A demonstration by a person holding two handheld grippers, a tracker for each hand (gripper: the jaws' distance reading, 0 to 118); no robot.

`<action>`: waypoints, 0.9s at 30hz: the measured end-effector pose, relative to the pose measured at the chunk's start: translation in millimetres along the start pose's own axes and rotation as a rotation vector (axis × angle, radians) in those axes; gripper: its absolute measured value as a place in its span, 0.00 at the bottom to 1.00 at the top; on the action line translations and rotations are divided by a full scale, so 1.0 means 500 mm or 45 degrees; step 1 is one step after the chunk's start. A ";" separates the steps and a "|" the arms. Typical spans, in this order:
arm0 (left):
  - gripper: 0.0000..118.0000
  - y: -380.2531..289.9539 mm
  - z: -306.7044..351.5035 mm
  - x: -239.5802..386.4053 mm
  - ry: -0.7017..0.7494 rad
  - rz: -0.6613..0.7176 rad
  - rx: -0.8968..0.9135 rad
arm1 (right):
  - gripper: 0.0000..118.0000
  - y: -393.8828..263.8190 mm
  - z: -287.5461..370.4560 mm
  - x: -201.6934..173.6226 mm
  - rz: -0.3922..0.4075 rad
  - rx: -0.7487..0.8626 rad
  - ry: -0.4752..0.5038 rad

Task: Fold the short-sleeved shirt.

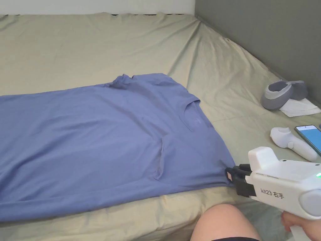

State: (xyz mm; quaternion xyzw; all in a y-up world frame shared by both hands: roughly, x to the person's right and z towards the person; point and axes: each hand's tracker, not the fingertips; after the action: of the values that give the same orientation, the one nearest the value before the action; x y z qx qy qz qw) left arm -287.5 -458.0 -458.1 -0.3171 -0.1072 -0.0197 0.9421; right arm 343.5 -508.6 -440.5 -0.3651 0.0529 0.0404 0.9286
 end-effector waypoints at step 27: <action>0.11 0.271 -0.376 -0.117 0.079 0.084 -0.309 | 0.10 0.379 -0.276 0.060 0.186 -0.160 -0.181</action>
State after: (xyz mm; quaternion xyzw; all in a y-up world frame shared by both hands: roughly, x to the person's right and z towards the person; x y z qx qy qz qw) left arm -294.8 -464.8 -697.1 -0.4313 -0.0642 -0.0112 0.8998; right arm 342.5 -463.4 -672.2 -0.4139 0.0108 0.1370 0.8999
